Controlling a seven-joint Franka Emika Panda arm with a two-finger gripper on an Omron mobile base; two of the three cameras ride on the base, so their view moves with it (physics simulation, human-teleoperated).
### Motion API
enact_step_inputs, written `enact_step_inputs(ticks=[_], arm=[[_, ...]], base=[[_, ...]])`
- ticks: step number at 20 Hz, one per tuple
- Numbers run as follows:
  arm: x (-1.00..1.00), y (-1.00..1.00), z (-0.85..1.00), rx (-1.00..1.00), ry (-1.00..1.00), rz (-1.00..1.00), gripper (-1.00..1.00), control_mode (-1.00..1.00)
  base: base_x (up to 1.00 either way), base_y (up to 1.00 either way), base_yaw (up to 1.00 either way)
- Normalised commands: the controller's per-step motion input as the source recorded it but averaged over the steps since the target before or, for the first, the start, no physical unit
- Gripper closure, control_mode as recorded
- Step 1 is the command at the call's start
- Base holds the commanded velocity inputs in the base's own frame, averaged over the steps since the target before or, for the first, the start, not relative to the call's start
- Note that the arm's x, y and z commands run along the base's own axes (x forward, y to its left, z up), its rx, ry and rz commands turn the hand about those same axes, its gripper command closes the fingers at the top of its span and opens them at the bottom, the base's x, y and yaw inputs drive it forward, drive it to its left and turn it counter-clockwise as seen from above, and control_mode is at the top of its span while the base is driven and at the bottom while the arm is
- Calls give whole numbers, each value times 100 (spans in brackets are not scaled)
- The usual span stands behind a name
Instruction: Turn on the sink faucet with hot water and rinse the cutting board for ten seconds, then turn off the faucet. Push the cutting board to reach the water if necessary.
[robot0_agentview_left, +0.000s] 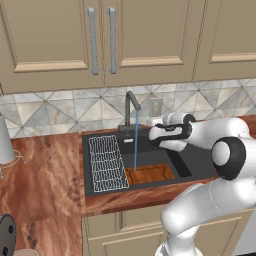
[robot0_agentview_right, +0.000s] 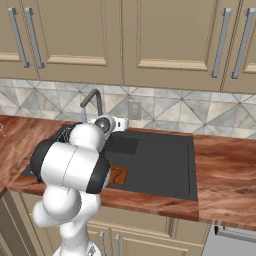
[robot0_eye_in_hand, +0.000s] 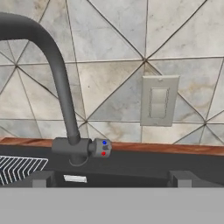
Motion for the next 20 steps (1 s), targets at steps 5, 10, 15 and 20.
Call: enact_step_inputs(ticks=[5,10,15,20], arm=[[23,0,-25,0,0,0,-100,-100],[15,0,-26,0,0,0,-100,-100],[12,2,-23,-1,0,0,-100,-100],[9,4,-9,0,0,0,-100,-100]], base=[[0,0,0],[0,0,0],[0,0,0],[0,0,0]])
